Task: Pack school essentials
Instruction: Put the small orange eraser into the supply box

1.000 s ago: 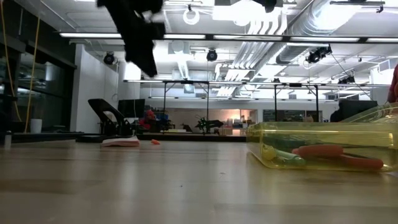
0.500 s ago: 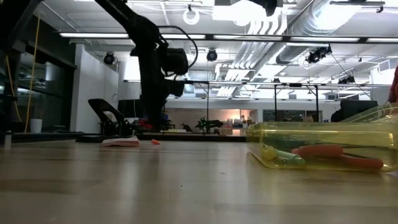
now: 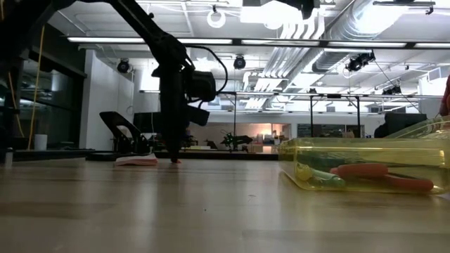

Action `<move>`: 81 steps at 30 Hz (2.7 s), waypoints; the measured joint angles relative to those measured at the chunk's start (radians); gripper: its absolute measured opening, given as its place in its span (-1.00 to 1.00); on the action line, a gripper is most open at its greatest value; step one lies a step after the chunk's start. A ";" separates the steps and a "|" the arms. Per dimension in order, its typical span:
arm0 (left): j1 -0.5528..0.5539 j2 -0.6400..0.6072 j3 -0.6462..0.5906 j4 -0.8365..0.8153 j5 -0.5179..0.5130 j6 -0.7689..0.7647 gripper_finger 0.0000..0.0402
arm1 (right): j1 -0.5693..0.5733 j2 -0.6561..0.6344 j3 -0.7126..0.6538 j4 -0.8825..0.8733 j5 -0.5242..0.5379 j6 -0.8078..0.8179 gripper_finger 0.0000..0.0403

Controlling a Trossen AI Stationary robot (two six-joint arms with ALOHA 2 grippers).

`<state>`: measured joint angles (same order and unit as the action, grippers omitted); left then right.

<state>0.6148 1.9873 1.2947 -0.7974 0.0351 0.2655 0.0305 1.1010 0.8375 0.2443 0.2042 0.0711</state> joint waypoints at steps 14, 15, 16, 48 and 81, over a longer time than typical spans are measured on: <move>0.000 0.015 0.000 0.020 -0.015 0.044 -0.53 | 0.000 0.000 0.000 0.000 0.001 0.000 -0.09; 0.000 0.016 0.000 0.022 -0.015 0.051 -0.59 | 0.000 0.000 0.000 0.000 0.001 0.000 -0.09; 0.000 0.016 0.000 0.025 -0.016 0.053 -0.66 | 0.000 0.000 0.000 0.000 0.001 -0.001 -0.09; -0.213 -0.891 -0.388 0.780 0.257 -0.527 -1.00 | 0.017 0.000 0.000 0.015 -0.031 -0.001 -0.09; -0.476 -0.774 -0.582 1.450 -0.036 -1.209 -1.00 | 0.061 0.408 0.345 -0.019 0.166 -0.427 -0.09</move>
<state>0.1384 1.2133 0.7124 0.6523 -0.0006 -0.9436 0.0914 1.5085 1.1829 0.2250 0.3703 -0.3554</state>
